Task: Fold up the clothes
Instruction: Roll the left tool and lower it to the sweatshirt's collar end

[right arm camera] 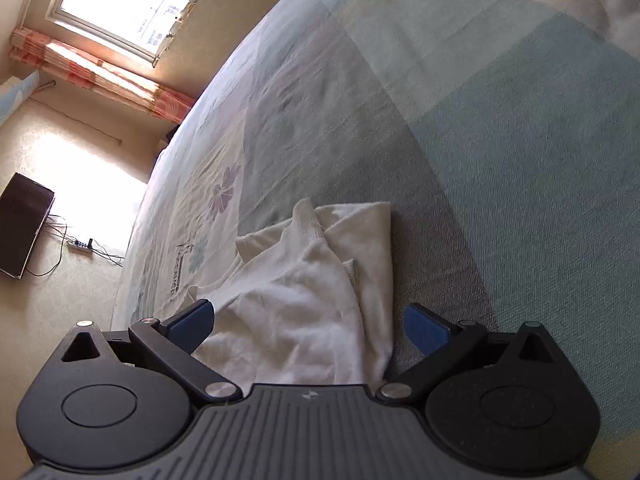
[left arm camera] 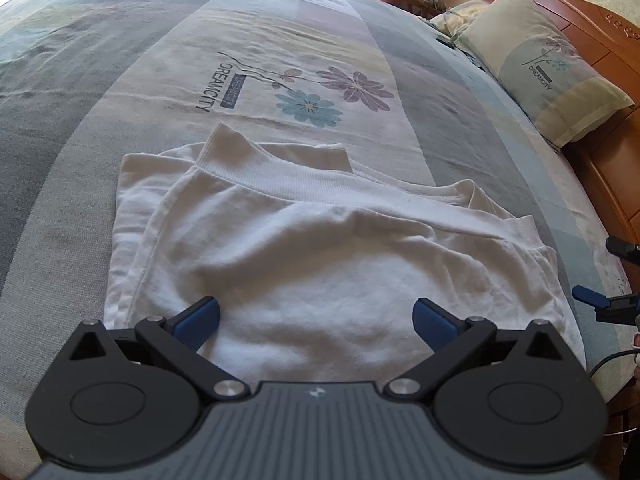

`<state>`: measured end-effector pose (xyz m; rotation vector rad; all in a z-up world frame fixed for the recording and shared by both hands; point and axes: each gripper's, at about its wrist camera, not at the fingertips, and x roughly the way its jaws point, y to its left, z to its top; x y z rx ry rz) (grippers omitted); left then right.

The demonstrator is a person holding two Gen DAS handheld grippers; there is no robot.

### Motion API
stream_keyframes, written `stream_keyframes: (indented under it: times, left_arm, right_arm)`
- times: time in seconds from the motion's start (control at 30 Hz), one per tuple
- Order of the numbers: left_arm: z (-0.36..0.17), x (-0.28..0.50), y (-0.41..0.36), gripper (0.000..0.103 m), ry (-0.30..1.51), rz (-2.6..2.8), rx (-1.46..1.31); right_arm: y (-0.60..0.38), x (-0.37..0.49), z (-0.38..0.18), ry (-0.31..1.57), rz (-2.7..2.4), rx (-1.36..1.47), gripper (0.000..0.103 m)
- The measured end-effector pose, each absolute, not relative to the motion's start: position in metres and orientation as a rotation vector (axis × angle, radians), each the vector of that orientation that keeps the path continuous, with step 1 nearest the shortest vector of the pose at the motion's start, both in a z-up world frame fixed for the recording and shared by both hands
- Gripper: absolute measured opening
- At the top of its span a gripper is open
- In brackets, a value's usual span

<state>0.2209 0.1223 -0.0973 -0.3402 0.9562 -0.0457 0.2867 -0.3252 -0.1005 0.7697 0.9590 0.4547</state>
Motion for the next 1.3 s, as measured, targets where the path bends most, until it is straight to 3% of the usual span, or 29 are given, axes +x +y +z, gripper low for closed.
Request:
stream_keyframes:
  times: [0.27,0.43,0.67,0.9,1.1,1.3]
  left_arm:
    - [-0.098,0.220,0.121,0.102,0.957,-0.056,-0.323]
    - [-0.098,0.219,0.120,0.102,0.958,-0.063,-0.313]
    - [-0.093,0.210,0.122,0.102,0.960,-0.075,-0.302]
    - [-0.077,0.193,0.132,0.102,0.894,-0.098,-0.348]
    - [-0.060,0.180,0.135,0.102,0.847,-0.131,-0.335]
    - [-0.066,0.186,0.150,0.102,0.804,-0.154,-0.406]
  right_arm:
    - [-0.318,0.338,-0.123,0.919,0.446,0.657,0.101]
    - [-0.322,0.312,-0.097,0.866,0.410,0.587,0.103]
    - [-0.303,0.275,-0.115,1.012,0.498,0.682,0.103]
    - [-0.310,0.234,-0.090,0.924,0.473,0.748,0.103]
    - [-0.288,0.226,-0.115,1.007,0.462,0.755,0.103]
    - [-0.290,0.206,-0.111,0.945,0.411,0.803,0.103]
